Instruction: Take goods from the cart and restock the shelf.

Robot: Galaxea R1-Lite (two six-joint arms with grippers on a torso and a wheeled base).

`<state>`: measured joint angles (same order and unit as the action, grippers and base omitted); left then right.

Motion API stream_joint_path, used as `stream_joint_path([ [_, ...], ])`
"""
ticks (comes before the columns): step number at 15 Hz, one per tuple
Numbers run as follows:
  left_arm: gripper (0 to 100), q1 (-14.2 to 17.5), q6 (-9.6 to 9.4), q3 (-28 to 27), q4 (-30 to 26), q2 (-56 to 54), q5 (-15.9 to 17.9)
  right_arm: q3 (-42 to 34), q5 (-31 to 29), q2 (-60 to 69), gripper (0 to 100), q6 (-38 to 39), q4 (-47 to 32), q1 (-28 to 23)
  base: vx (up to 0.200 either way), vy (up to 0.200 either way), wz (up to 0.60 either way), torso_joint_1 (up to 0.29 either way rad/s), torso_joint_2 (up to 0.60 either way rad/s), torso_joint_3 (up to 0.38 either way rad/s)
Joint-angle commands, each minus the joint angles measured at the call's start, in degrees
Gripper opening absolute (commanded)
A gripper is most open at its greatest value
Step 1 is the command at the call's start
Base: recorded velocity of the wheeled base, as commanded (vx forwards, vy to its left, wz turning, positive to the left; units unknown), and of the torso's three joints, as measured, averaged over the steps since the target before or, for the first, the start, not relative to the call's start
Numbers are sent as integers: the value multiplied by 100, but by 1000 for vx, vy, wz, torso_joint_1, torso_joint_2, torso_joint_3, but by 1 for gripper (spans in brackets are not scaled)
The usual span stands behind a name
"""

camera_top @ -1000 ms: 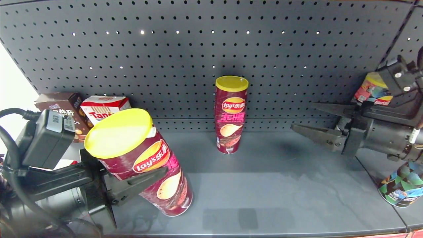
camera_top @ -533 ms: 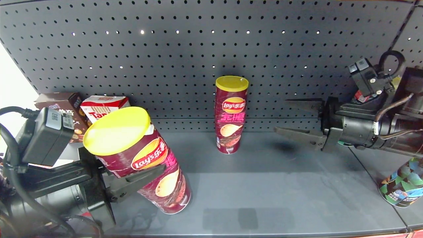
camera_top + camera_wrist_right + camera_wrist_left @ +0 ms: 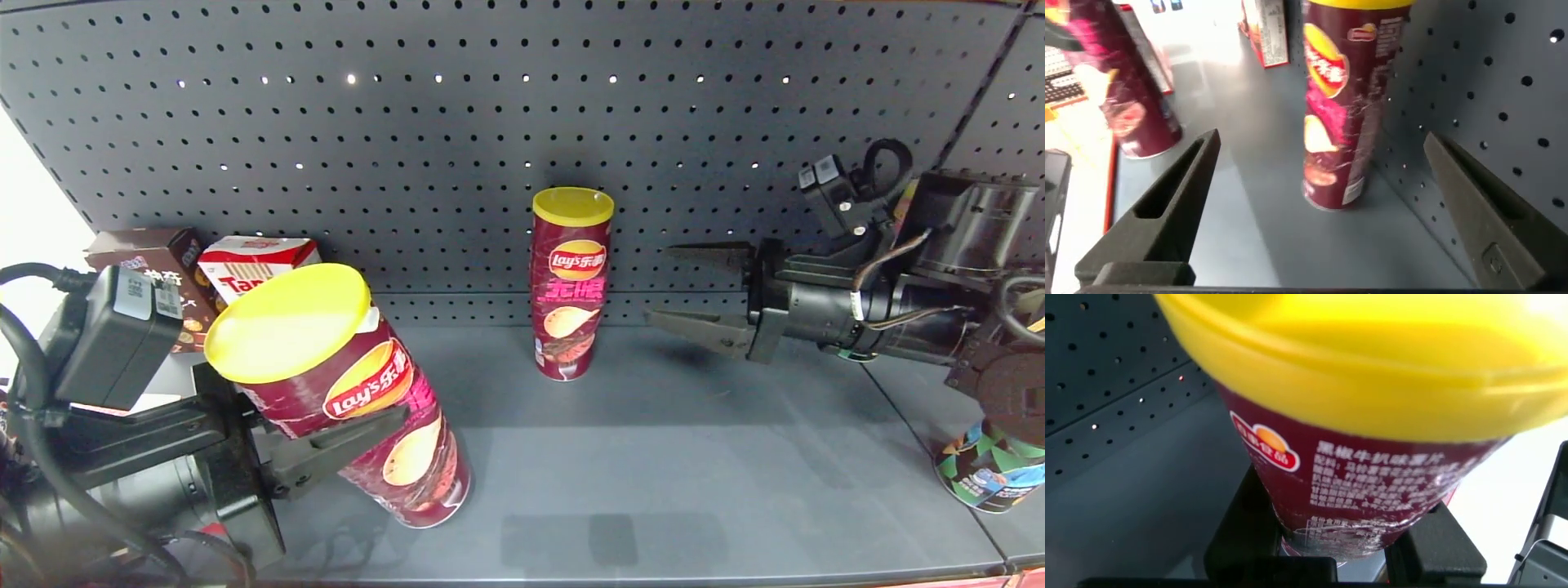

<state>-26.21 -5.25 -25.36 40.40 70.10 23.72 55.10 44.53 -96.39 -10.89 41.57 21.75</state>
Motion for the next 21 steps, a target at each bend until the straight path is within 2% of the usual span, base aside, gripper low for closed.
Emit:
stream_joint_path([
  [1, 0, 2, -2, 4, 3, -22, 1, 247, 12, -389, 100, -1, 18, 5, 0, 0, 0, 0, 0, 0],
  [2, 0, 2, -2, 4, 3, -22, 10, 317, 73, -477, 100, -10, 27, 5, 0, 0, 0, 0, 0, 0],
  [5, 0, -7, 165, 4, 3, -31, 10, 502, 293, -750, 100, -54, 53, -21, 0, 0, 0, 0, 0, 0],
  [12, 0, 2, 183, 4, 3, -31, 1, 800, 310, -1189, 100, -124, 97, 102, 0, 0, 0, 0, 0, 0],
  [21, 0, 2, 191, -13, 12, -31, -26, 1565, 319, -1954, 100, -124, 106, 348, 0, 0, 0, 0, 0, 0],
])
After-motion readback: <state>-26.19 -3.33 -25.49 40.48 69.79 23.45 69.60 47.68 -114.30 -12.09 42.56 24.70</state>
